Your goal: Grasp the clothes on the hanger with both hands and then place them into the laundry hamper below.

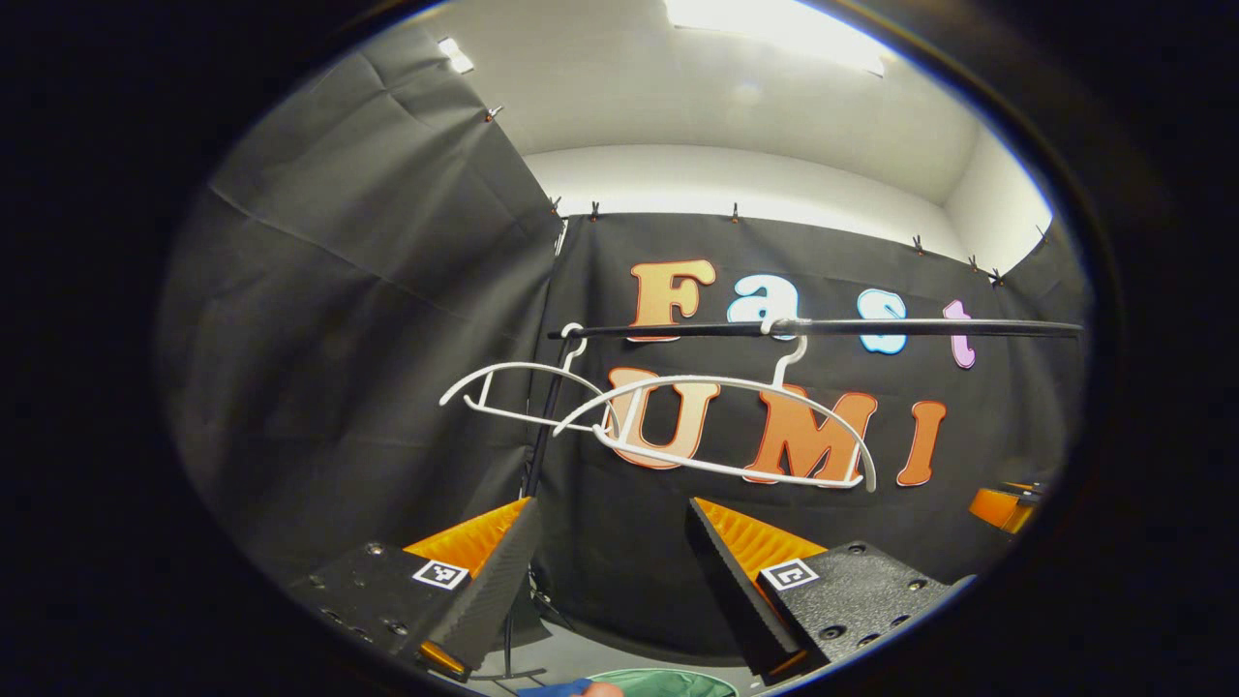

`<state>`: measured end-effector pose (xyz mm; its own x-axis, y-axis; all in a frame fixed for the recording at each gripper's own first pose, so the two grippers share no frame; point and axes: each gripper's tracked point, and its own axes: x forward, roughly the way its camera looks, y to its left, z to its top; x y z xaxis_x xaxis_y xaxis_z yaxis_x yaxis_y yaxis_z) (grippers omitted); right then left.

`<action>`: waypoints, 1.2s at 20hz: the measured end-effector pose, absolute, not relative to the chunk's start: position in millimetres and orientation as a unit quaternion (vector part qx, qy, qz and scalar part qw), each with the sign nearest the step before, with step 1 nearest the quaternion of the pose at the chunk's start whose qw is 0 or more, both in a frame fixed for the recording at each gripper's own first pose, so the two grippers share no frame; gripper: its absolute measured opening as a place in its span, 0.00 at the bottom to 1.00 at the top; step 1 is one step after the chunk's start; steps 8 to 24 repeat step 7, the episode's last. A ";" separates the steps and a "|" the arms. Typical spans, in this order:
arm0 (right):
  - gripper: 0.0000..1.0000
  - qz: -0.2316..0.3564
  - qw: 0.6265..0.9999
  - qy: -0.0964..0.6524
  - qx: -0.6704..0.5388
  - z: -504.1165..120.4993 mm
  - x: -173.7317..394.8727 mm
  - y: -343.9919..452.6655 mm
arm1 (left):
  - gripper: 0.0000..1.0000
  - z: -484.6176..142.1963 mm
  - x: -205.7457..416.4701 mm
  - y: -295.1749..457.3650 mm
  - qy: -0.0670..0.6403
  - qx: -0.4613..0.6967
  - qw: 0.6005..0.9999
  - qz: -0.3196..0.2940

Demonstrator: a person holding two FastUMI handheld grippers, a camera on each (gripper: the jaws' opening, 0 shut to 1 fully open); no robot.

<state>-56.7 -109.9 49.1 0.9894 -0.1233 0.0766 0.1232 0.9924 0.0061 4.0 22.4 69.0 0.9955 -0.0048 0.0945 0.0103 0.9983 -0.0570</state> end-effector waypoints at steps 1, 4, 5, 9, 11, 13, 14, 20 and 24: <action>0.98 -0.061 0.997 -0.037 0.002 48.9 -56.6 -110.4 | 0.91 68.7 3.7 22.1 -0.046 -0.029 0.999 -0.003; 0.99 -0.058 0.998 -0.032 0.008 45.2 -54.6 -111.1 | 0.94 67.3 1.6 22.5 -0.043 -0.030 0.999 -0.003; 0.91 -0.057 0.998 -0.032 0.010 44.8 -54.2 -111.1 | 0.91 67.5 1.0 22.0 -0.042 -0.030 0.999 -0.003; 0.91 -0.057 0.998 -0.033 0.013 44.5 -53.8 -112.4 | 0.91 68.1 -0.6 22.4 -0.044 -0.026 0.999 -0.003; 0.91 -0.057 0.998 -0.033 0.013 44.5 -53.8 -112.4 | 0.91 68.1 -0.6 22.4 -0.044 -0.026 0.999 -0.003; 0.91 -0.057 0.998 -0.033 0.013 44.5 -53.8 -112.4 | 0.91 68.1 -0.6 22.4 -0.044 -0.026 0.999 -0.003; 0.91 -0.057 0.998 -0.033 0.013 44.5 -53.8 -112.4 | 0.91 68.1 -0.6 22.4 -0.044 -0.026 0.999 -0.003; 0.91 -0.057 0.998 -0.033 0.013 44.5 -53.8 -112.4 | 0.91 68.1 -0.6 22.4 -0.044 -0.026 0.999 -0.003; 0.91 -0.057 0.998 -0.033 0.013 44.5 -53.8 -112.4 | 0.91 68.1 -0.6 22.4 -0.044 -0.026 0.999 -0.003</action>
